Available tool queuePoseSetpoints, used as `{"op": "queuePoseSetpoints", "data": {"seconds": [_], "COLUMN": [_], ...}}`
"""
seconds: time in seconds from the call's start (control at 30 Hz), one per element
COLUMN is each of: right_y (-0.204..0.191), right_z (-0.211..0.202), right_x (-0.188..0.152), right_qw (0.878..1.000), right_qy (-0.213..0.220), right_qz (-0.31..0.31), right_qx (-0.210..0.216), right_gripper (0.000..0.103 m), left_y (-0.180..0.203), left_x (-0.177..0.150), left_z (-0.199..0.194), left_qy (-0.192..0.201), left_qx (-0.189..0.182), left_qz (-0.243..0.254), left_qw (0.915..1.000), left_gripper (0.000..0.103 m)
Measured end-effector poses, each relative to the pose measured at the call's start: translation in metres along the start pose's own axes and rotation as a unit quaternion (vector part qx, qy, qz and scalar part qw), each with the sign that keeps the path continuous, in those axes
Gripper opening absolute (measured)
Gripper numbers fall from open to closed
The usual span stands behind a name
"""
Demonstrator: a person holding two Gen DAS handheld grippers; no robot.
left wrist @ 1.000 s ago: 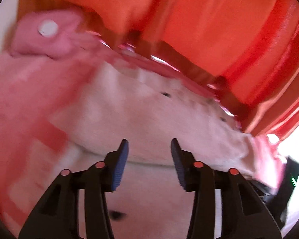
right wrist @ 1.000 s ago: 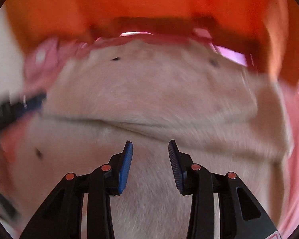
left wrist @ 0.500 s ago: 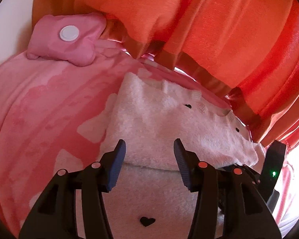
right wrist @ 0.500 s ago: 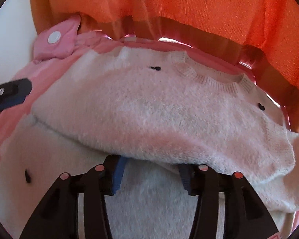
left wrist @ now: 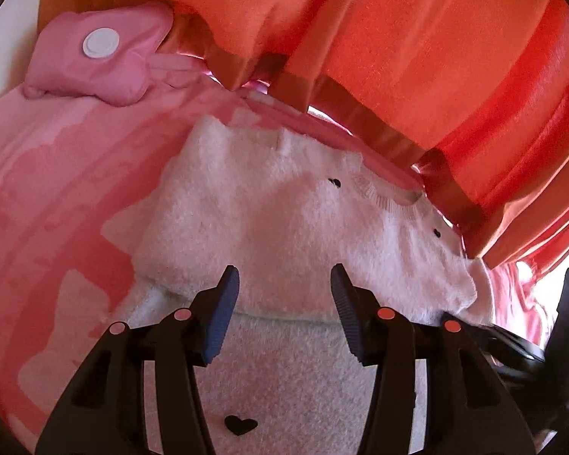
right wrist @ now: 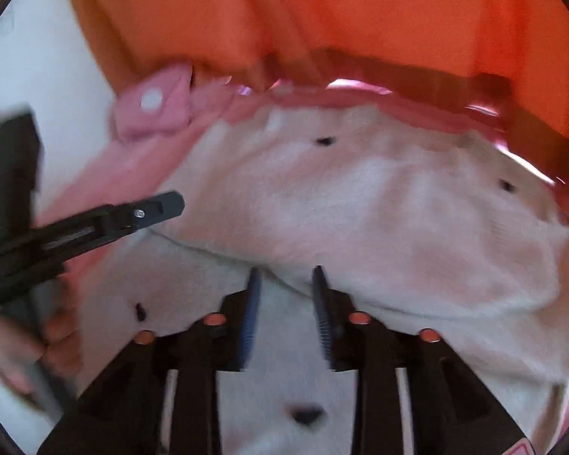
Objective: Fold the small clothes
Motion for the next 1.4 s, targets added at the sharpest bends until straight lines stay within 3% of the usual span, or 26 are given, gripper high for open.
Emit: {"op": "queuePoseSetpoints", "data": {"seconds": [0.03,0.13,0.2,0.3,0.37,0.4,0.43,0.47,0.53,0.63,0.7,0.77,0.87,1.0,1.03,1.17,1.27,1.4], "right_y": [0.017,0.082,0.131,0.168,0.170,0.166,0.157,0.153,0.136,0.140,0.165,0.192,0.191,0.174,0.175,0.195,0.193,0.171], "right_z": [-0.009,-0.022,-0.016,0.004,0.014,0.014,0.013,0.005,-0.029,-0.061,-0.035,0.011,0.000,-0.041,-0.042,0.009,-0.009,-0.055], "right_x": [-0.001,0.001,-0.006,-0.015,-0.012,-0.007,0.000,0.005,0.020,0.024,0.010,-0.014,-0.012,-0.003,-0.003,-0.022,-0.016,-0.018], "right_qw": [1.000,0.990,0.970,0.951,0.950,0.954,0.960,0.961,0.964,0.961,0.958,0.950,0.948,0.948,0.947,0.948,0.942,0.943], "right_qy": [0.009,0.026,0.024,0.011,0.008,0.019,0.024,0.038,0.097,0.145,0.098,0.016,0.031,0.096,0.100,0.015,0.034,0.092], "right_qz": [0.024,0.131,0.233,0.307,0.309,0.295,0.278,0.275,0.246,0.234,0.263,0.302,0.309,0.298,0.297,0.297,0.320,0.306], "right_qx": [-0.012,-0.054,-0.062,-0.045,-0.038,-0.040,-0.019,-0.011,0.007,-0.031,-0.064,-0.083,-0.066,-0.061,-0.067,-0.117,-0.090,-0.090], "right_gripper": [0.046,0.046,0.049,0.049,0.045,0.033,0.009,0.007,0.007,0.007,0.007,0.007,0.007,0.009,0.011,0.008,0.008,0.009], "left_y": [-0.001,-0.002,-0.001,0.002,0.002,0.001,-0.001,-0.003,-0.005,-0.008,-0.009,-0.009,-0.008,-0.008,-0.008,-0.005,-0.001,0.000], "left_x": [0.001,0.000,0.000,-0.001,-0.001,-0.001,0.000,0.001,0.003,0.004,0.003,0.000,-0.003,-0.003,-0.004,-0.005,-0.006,-0.008], "left_z": [0.000,-0.003,-0.003,0.000,0.004,0.006,0.007,0.007,0.008,0.010,0.014,0.021,0.026,0.027,0.028,0.032,0.032,0.027], "left_qy": [0.002,0.006,0.005,0.004,0.001,-0.002,-0.003,-0.002,-0.001,-0.003,-0.009,-0.021,-0.027,-0.023,-0.024,-0.023,-0.023,-0.018], "left_qx": [0.001,0.000,-0.006,0.002,0.006,0.008,0.010,0.012,0.018,0.028,0.035,0.044,0.061,0.071,0.076,0.090,0.102,0.104], "left_qz": [-0.002,-0.012,-0.012,0.001,0.002,-0.001,-0.003,-0.006,-0.006,-0.005,-0.004,0.003,0.017,0.023,0.025,0.039,0.055,0.059], "left_qw": [1.0000,0.9999,0.9999,1.0000,1.0000,1.0000,0.9999,0.9999,0.9998,0.9996,0.9993,0.9988,0.9976,0.9969,0.9965,0.9949,0.9930,0.9926], "left_gripper": [0.049,0.057,0.058,0.058,0.058,0.058,0.058,0.058,0.058,0.058,0.058,0.058,0.058,0.058,0.058,0.058,0.059,0.059]}}
Point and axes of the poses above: each gripper's, at about its wrist camera, not at the fingertips, and z roughly the way its jaws point, y to its right, x to its top, the point moved 4 cm from there along z, roughly the way its jaws point, and after that the axes turned 9 degrees about -y, right-handed, at the moved point
